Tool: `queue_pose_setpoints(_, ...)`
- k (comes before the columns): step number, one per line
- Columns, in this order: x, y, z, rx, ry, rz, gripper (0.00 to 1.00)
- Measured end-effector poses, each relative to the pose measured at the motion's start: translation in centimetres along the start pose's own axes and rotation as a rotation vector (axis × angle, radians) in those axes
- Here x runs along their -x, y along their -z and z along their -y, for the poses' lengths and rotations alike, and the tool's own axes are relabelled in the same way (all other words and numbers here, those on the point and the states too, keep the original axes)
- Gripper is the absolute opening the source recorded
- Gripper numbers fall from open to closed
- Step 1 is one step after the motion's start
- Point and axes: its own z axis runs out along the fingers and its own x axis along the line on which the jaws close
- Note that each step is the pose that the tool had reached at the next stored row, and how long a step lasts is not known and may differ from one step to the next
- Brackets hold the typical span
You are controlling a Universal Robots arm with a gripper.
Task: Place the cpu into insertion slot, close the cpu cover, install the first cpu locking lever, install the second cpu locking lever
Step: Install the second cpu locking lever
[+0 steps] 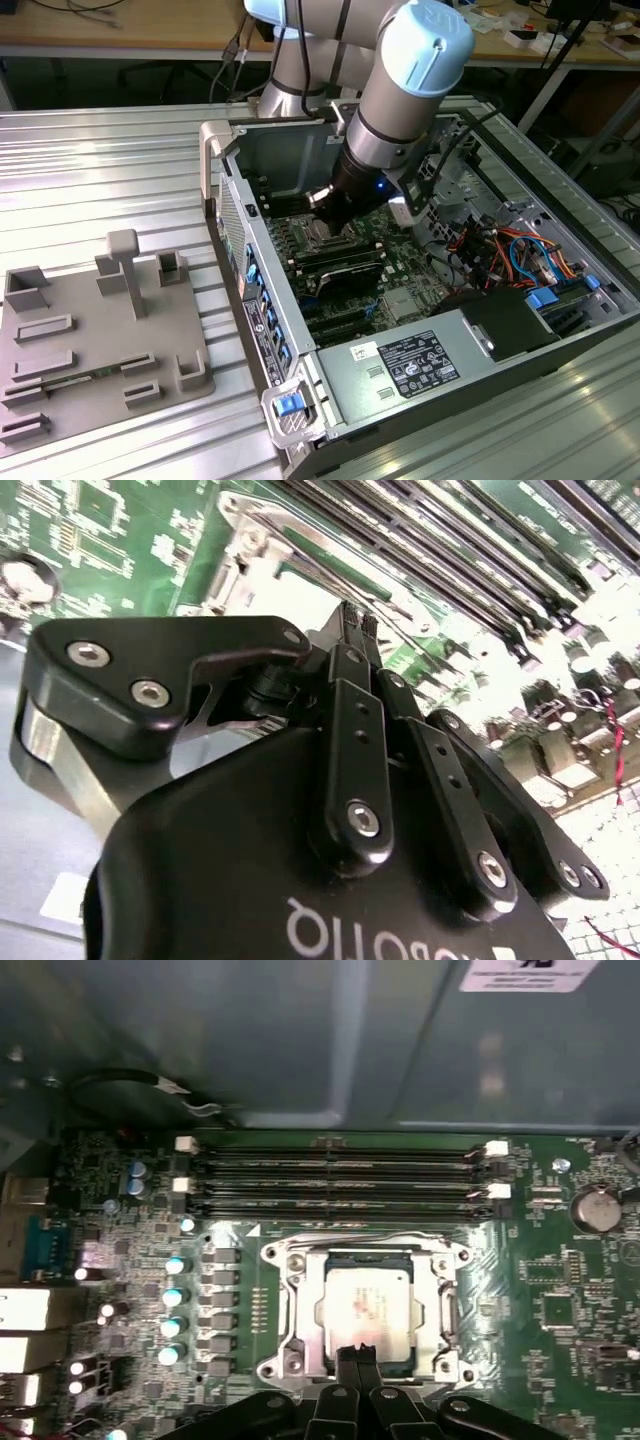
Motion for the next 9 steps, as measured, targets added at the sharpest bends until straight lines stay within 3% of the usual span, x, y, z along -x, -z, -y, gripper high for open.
queue_pose_setpoints(4, 1.68, -0.06, -0.24, 0.0, 0.0, -0.001, 0.11)
queue_pose_setpoints(9, 2.52, -0.07, -0.41, -0.0022, 0.0, -0.0011, 0.11)
